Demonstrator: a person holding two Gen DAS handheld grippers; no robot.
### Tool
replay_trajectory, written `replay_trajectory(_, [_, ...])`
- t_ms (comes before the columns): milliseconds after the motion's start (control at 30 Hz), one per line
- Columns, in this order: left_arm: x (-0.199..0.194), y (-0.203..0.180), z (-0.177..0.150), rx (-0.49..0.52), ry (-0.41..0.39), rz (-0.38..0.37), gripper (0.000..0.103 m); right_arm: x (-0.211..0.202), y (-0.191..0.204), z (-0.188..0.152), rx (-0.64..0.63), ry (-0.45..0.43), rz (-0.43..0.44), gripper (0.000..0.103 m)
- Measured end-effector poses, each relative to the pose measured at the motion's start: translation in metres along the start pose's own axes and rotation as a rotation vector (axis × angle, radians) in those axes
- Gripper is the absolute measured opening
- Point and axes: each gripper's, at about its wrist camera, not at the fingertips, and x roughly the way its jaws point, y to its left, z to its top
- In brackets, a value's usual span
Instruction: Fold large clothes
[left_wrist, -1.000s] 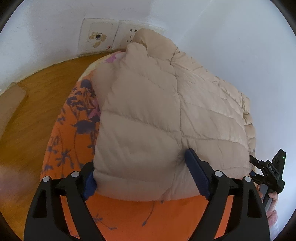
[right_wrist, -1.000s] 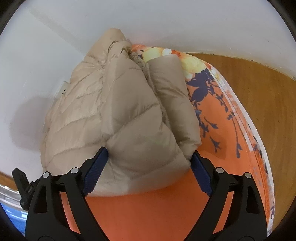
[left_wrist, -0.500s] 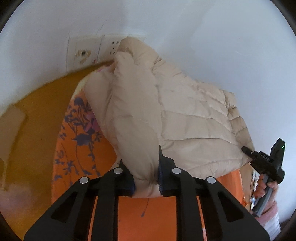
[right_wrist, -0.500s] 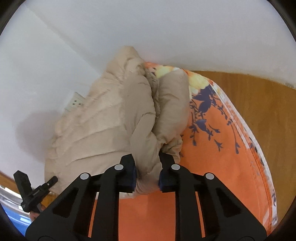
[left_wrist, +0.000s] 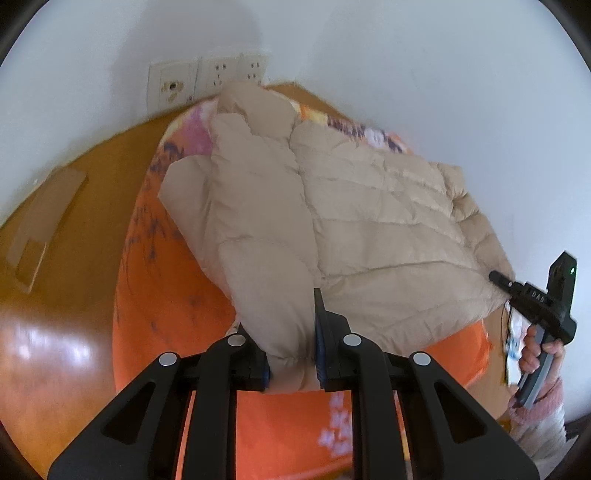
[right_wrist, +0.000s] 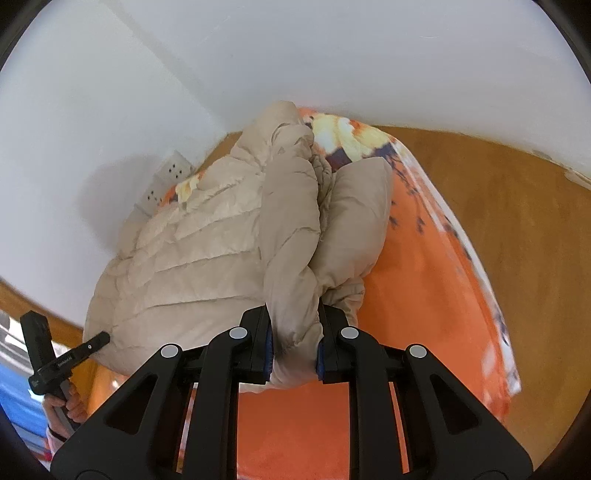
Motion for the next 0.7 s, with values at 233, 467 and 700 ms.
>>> replay_trajectory(233, [0.0,-0.003,-0.033,-0.001,0.047,0.049,0.02,-0.005,-0.015,-0.019,-0.035,0.072,-0.014,0.021])
replay_trajectory(467, [0.01,0.002,-0.028,-0.047,0.07,0.111,0.04,0.009,-0.021,-0.014,-0.126,0.144,-0.091,0.044])
replay_trajectory(700, [-0.016,-0.005,-0.019,0.008,-0.016,0.235,0.065,-0.018,-0.017,0.001,-0.235,0.066,-0.145,0.064])
